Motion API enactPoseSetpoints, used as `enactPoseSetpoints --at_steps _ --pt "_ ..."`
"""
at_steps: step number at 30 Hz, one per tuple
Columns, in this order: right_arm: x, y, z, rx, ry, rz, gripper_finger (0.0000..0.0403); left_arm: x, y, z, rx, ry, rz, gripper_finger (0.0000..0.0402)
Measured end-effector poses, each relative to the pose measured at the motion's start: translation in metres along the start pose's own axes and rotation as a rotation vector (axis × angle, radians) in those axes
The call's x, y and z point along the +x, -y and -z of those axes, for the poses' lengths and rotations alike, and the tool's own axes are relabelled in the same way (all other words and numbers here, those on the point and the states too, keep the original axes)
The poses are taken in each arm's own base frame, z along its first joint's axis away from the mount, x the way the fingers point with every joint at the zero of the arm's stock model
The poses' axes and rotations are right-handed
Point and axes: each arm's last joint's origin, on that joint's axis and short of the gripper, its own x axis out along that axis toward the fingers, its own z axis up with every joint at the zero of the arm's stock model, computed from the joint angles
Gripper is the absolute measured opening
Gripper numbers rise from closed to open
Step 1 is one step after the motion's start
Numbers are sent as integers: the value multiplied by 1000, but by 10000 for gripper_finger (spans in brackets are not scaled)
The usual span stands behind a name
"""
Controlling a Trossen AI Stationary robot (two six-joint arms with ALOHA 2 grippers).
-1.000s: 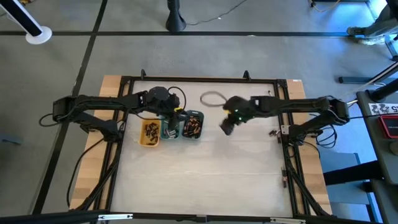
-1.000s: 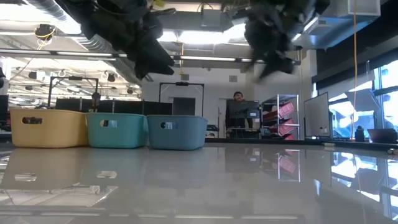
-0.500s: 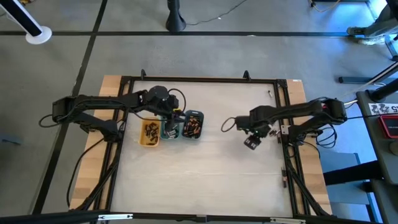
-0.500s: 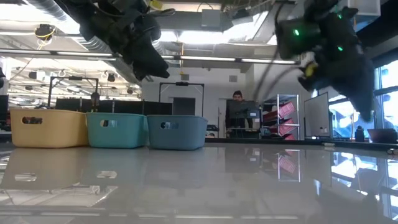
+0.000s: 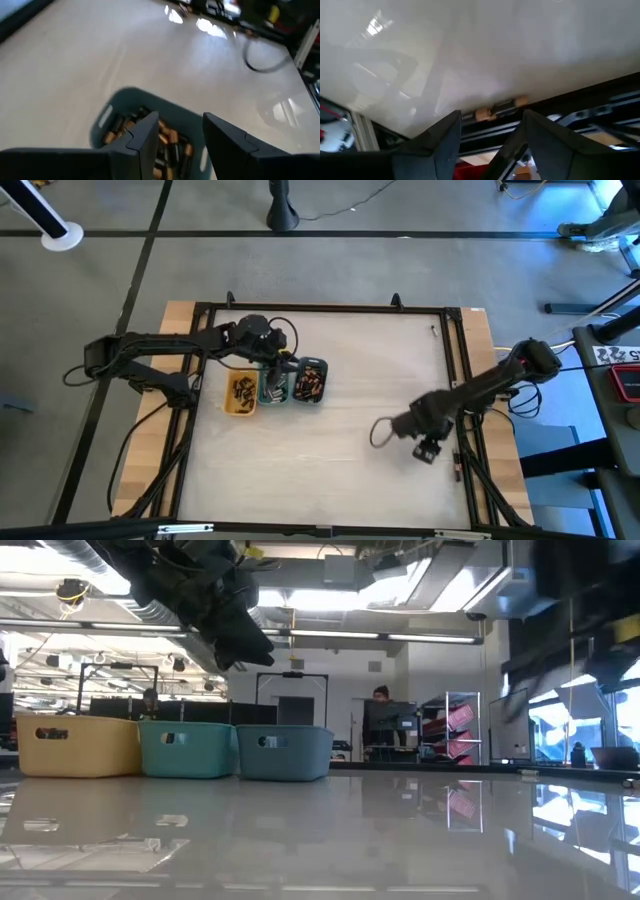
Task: Sort batteries
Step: Put the large black battery into the blue bin
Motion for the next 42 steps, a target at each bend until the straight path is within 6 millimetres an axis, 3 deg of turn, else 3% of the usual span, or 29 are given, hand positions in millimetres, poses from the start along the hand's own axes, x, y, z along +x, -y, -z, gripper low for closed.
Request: enactPoseSetpoints --at_steps 7,16,23,42 --pt "31 -22 22 -67 -111 40 229 -4 -12 -8 -60 75 -34 143" --pt "70 -38 21 -102 -245 114 285 -7 -21 -10 -135 108 -78 143" --pt "97 -46 28 -107 -334 172 291 -7 -22 -10 -192 114 -99 143" --pt "103 -57 23 -133 -159 142 285 -7 -22 -12 -272 149 -132 143"
